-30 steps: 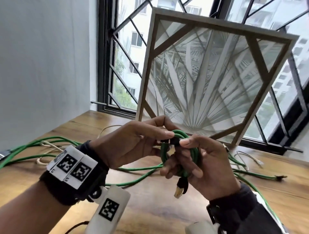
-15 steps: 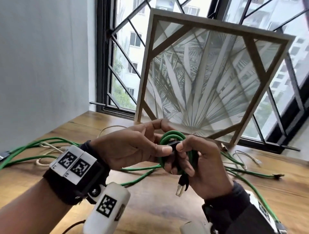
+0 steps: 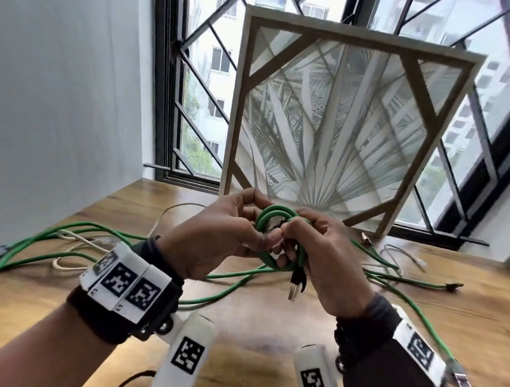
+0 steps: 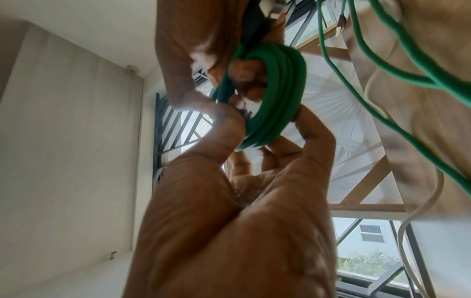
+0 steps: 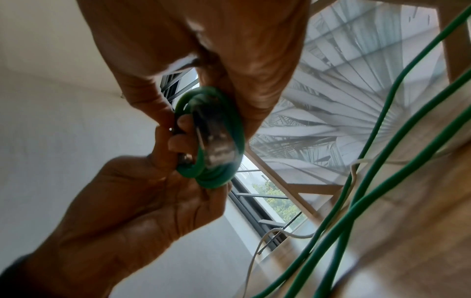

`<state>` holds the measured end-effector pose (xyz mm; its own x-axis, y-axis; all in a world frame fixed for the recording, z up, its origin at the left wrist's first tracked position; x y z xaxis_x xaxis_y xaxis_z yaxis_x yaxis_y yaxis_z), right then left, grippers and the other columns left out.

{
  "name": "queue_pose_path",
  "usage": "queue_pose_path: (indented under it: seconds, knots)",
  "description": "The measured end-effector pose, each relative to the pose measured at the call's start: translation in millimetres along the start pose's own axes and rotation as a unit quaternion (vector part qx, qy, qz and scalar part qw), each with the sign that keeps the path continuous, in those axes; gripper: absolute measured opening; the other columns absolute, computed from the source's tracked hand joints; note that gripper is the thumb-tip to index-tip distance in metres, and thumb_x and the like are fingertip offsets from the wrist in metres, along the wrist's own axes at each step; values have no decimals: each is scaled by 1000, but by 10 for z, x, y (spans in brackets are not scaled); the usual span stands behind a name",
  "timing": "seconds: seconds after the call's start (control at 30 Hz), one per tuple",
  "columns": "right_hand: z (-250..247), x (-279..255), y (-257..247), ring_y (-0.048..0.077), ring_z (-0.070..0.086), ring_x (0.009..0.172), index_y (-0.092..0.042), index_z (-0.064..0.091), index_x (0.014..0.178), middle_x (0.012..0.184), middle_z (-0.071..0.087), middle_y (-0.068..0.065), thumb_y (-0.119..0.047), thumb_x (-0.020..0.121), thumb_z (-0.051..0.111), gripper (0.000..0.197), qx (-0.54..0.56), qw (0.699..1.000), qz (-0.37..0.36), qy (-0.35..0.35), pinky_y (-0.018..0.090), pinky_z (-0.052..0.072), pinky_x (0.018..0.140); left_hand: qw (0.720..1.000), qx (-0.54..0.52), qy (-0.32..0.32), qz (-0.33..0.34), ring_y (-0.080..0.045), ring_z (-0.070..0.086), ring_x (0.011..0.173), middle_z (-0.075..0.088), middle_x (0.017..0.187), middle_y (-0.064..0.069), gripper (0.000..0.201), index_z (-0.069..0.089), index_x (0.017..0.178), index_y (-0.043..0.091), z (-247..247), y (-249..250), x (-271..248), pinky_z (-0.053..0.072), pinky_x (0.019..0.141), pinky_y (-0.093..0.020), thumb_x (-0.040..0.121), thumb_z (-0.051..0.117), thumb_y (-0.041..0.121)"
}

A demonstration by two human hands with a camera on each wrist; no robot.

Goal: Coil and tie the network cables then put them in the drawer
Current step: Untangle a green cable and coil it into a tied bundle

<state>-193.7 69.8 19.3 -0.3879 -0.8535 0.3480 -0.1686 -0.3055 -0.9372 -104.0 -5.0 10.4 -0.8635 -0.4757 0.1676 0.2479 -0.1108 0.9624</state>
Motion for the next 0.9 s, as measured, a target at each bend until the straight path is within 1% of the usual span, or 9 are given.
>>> queue_pose_path:
  seconds: [0.07, 0.13, 0.3, 0.4, 0.5, 0.57, 0.67, 0.77, 0.9]
  knots:
    - [-18, 11, 1, 23, 56, 60, -1, 72, 87, 75, 65, 22, -15, 82, 65, 16, 0, 1000, -9, 8, 34, 53, 56, 999, 30, 30, 17, -22, 64, 80, 65, 92, -16, 36, 63, 90, 16, -50, 39, 0, 62, 72, -34, 65, 76, -5]
    - [-21, 11, -11, 22, 59, 63, 4, 71, 93, 76, 65, 21, -15, 84, 69, 21, 5, 1000, -15, 10, 32, 56, 58, 998, 38, 42, 23, -24, 63, 85, 64, 95, -16, 35, 65, 89, 18, -96, 78, -5, 62, 75, -36, 64, 76, -5]
    - [-76, -43, -145, 18, 63, 54, 5, 70, 87, 60, 63, 8, 1, 90, 73, 6, -21, 998, -46, 35, 33, 58, 56, 999, 15, 38, 6, -30, 62, 95, 63, 101, -18, 38, 69, 91, 15, -90, 53, -10, 61, 88, -43, 62, 71, -10]
    - [-98, -69, -186, 18, 59, 47, 6, 70, 83, 56, 62, 11, 2, 88, 73, 7, -22, 997, -49, 54, 31, 56, 51, 999, 14, 29, 8, -29, 60, 94, 62, 99, -18, 38, 71, 85, 19, -25, 69, -22, 60, 83, -38, 61, 70, -10]
    - [-129, -75, -184, 20, 57, 44, 0, 68, 80, 52, 60, 10, 3, 87, 72, 9, -8, 997, -44, 69, 32, 55, 49, 999, 36, 29, 21, -29, 56, 91, 59, 97, -21, 38, 66, 93, 14, 5, 117, -24, 60, 79, -32, 62, 72, -7]
    - [-125, -76, -187, 21, 57, 43, -2, 66, 81, 51, 59, 9, 4, 87, 73, 12, -10, 996, -47, 70, 33, 55, 48, 997, 58, 30, 35, -29, 55, 88, 58, 95, -25, 37, 64, 94, 12, 26, 144, -30, 58, 78, -36, 63, 73, -6]
    - [-119, -86, -207, 23, 58, 41, -2, 58, 87, 53, 62, 11, 2, 87, 73, 17, -20, 996, -60, 66, 37, 56, 46, 990, 110, 41, 81, -29, 54, 81, 53, 93, -44, 34, 60, 94, 7, 77, 213, -48, 49, 77, -45, 64, 69, -6]
    - [-121, -76, -244, 23, 61, 43, 1, 56, 92, 58, 66, 12, -3, 90, 74, 19, -54, 993, -86, 59, 37, 57, 45, 980, 157, 66, 105, -29, 61, 80, 55, 98, -42, 36, 62, 100, 4, 36, 240, -42, 56, 74, -42, 66, 72, -3]
    - [-141, -63, -198, 22, 65, 49, -1, 56, 95, 72, 72, 16, -3, 88, 77, 22, -65, 991, -91, 71, 31, 54, 44, 986, 151, 51, 47, -30, 68, 90, 60, 115, -40, 50, 64, 115, 6, -38, 131, 7, 62, 83, -41, 66, 71, 2]
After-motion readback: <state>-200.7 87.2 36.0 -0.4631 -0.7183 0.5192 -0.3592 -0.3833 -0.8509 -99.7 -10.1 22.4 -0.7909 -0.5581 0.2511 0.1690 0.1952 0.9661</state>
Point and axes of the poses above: each hand's wrist, its own x-axis towards the middle knuckle, its own z-axis out of the palm, y = z × x, the point moved 10 cm from there along x, towards the middle knuckle
